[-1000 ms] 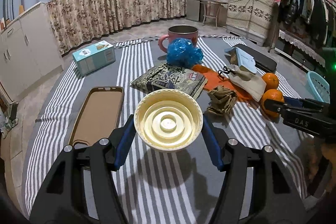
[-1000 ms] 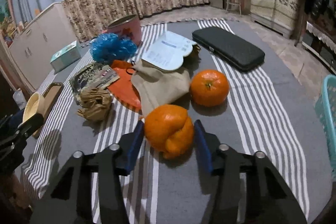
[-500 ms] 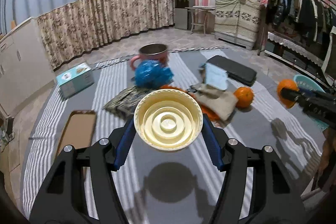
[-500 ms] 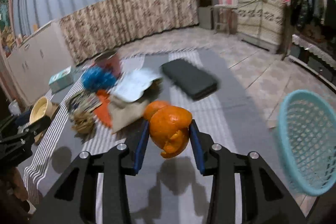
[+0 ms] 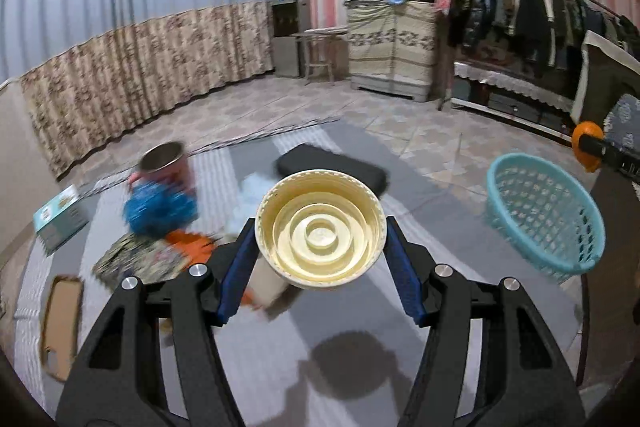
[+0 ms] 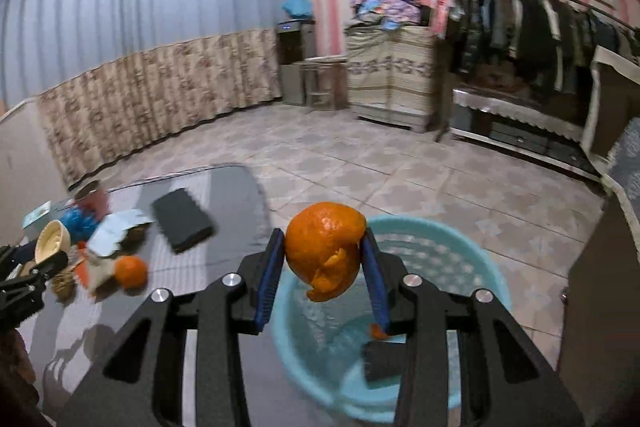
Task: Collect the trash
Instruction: 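Carry the cream lid and peeled orange to the blue basket and release both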
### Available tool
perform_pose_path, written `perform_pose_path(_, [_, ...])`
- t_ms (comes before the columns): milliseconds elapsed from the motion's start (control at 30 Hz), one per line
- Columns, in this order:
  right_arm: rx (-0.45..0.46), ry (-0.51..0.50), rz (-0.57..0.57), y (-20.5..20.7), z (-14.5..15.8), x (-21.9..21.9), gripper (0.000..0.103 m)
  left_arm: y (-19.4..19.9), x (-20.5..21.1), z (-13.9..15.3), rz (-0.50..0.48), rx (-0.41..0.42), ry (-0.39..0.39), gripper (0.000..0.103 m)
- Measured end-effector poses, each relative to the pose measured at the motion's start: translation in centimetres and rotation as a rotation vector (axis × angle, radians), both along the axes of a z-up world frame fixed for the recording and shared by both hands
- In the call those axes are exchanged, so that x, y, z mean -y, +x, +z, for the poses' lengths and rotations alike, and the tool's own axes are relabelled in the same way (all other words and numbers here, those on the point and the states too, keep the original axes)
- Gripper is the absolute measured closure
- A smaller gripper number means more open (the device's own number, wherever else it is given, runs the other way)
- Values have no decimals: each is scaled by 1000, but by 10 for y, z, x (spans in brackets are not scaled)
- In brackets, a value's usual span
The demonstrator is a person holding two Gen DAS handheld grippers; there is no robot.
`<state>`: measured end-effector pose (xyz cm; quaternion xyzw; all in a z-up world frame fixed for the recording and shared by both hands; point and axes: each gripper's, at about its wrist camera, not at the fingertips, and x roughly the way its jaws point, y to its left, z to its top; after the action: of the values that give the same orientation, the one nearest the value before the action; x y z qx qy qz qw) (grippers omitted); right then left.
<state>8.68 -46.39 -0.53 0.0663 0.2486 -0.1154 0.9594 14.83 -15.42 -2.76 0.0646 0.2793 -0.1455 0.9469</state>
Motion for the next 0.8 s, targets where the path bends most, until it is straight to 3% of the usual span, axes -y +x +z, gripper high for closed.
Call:
perform_pose_path(233, [-37, 7, -49, -4, -20, 48, 64, 6, 65, 4, -82, 17, -32, 42])
perform_pose_path(467, [-43, 16, -95, -11, -32, 70, 64, 12, 125, -3, -158, 13, -65, 42])
perform_pose_path(800, [-47, 68, -172, -17, -41, 94, 64, 14, 205, -25, -284, -11, -33, 42])
